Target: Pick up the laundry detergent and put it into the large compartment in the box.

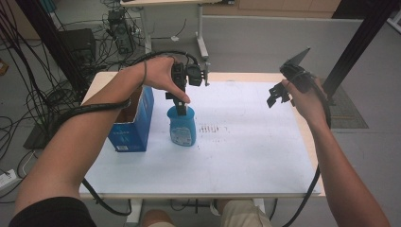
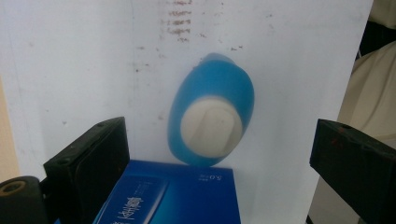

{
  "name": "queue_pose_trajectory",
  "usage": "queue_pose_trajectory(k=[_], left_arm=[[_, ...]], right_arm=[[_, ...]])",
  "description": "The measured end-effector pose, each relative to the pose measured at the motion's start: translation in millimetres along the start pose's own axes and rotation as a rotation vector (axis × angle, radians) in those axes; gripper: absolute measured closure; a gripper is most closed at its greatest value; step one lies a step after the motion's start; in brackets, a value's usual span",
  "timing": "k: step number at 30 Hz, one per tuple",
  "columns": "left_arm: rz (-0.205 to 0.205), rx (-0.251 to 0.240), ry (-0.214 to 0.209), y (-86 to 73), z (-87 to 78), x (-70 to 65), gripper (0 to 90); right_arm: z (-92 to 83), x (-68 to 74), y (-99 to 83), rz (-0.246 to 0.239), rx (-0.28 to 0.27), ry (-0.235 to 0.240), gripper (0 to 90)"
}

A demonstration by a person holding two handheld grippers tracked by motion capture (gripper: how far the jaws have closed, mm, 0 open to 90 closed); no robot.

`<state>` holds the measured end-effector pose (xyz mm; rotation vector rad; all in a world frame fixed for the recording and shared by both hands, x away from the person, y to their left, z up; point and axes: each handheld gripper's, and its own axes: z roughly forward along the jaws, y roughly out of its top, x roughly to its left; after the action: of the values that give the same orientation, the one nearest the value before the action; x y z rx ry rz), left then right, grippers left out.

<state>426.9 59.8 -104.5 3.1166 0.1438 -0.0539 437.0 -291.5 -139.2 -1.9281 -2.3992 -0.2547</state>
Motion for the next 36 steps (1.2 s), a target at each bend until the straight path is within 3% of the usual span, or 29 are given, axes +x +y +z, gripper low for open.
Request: queue_pose_trajectory(k=[36], left_arm=[[-0.002,0.033,-0.043,4.9,33.4,7.6,4.4]], right_arm=[[11.5,1.0,3.6,-0.007,0.025,0.0,7.5]])
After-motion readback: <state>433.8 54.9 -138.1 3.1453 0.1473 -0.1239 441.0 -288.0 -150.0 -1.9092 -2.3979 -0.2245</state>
